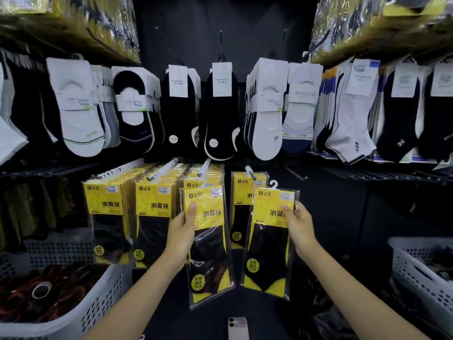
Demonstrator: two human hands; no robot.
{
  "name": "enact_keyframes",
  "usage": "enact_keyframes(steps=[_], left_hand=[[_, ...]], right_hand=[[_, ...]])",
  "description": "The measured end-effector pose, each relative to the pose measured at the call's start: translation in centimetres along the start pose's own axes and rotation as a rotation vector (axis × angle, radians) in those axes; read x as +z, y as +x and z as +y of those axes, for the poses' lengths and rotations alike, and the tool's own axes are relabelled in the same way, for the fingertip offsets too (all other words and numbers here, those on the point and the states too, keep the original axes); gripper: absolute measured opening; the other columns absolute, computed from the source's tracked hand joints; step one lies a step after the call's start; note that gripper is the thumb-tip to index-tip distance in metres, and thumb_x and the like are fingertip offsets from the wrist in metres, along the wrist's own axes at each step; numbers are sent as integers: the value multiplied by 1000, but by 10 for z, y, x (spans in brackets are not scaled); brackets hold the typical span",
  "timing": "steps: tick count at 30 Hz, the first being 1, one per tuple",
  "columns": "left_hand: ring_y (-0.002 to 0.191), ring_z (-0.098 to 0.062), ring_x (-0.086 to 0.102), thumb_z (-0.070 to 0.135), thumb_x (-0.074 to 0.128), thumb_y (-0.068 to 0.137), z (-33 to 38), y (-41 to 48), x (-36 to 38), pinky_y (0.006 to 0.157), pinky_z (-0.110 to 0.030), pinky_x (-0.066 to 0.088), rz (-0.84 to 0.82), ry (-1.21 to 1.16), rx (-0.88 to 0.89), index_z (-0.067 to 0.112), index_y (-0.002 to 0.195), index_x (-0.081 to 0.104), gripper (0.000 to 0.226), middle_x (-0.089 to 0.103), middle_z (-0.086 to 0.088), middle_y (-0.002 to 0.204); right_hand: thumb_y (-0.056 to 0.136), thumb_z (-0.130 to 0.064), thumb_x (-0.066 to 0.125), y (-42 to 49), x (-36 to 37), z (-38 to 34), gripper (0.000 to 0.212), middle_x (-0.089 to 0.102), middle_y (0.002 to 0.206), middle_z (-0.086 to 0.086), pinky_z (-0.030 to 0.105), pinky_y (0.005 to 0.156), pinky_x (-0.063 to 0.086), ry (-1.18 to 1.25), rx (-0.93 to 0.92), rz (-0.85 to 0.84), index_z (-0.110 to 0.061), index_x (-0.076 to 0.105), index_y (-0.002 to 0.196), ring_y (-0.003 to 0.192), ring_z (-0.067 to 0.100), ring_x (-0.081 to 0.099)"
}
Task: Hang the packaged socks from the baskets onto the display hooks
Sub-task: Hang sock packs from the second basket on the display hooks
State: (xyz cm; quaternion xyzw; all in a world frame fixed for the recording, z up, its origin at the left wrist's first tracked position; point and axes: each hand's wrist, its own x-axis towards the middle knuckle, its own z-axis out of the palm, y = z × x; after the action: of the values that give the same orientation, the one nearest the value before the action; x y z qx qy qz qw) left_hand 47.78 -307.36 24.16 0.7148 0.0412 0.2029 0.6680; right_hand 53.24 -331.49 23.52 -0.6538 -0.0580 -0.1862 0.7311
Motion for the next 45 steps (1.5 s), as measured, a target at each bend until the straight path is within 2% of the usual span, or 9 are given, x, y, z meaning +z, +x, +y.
enact_keyframes(steps=[5,15,18,22,26,32,35,39,45], left_hand=[[73,7,41,50,43,93,-2,5,1,91,-21,26,11,-54,-19,35,80,49,21,41,21,77],[58,5,32,53,41,93,-9,13,6,59,-10,29,44,-16,-26,42,74,43,22,31,17,67],[60,5,35,54,41,92,-14,14,7,67,-9,32,51,-24,-41,37,77,48,23,33,17,68],[100,0,46,51,43,93,-20,15,8,92,-21,27,50,-58,-20,20,132,51,50,58,17,98],[130,-12,39,51,43,93,-19,13,8,95,-23,25,30,-66,-45,15,137,47,57,48,2,141],[70,7,43,51,43,93,-20,12,11,72,-12,34,8,-58,-52,15,126,56,51,47,21,75],[71,14,52,50,42,94,-19,7,21,79,-3,35,-66,-51,-53,28,115,58,34,57,28,72],[69,12,64,48,42,94,-13,-6,42,53,-1,42,-142,-28,-18,32,90,62,25,71,20,74],[84,-1,68,41,41,97,-18,-19,62,69,-11,51,-237,-19,-5,24,106,63,30,72,7,93]], right_hand=[[98,-14,51,18,16,-10,15,71,97,-7,17,69,53,-38,-38,-92,-26,61,99,85,3,69],[98,-16,50,41,35,4,13,68,99,-7,18,72,53,-84,-12,-156,-22,58,107,90,5,65],[97,-18,54,48,36,11,16,68,97,-7,15,67,53,-103,-1,-132,-17,60,111,89,5,66],[86,-31,69,56,37,21,23,67,86,-5,14,64,46,-165,66,59,-11,66,98,82,7,63],[80,-28,75,57,30,38,20,66,85,3,36,84,55,-172,207,207,-12,63,83,83,18,64],[86,-26,69,33,25,40,26,67,96,8,38,86,55,-126,238,261,-8,60,103,92,23,65],[94,-33,56,10,36,24,26,68,95,2,23,71,54,-54,193,12,-11,61,107,86,14,66],[94,-34,55,-15,45,10,26,73,99,5,23,71,57,70,216,-245,-13,65,107,89,17,71],[93,-24,60,-21,26,13,23,73,104,11,39,83,56,143,288,-161,-8,66,108,96,26,69]])
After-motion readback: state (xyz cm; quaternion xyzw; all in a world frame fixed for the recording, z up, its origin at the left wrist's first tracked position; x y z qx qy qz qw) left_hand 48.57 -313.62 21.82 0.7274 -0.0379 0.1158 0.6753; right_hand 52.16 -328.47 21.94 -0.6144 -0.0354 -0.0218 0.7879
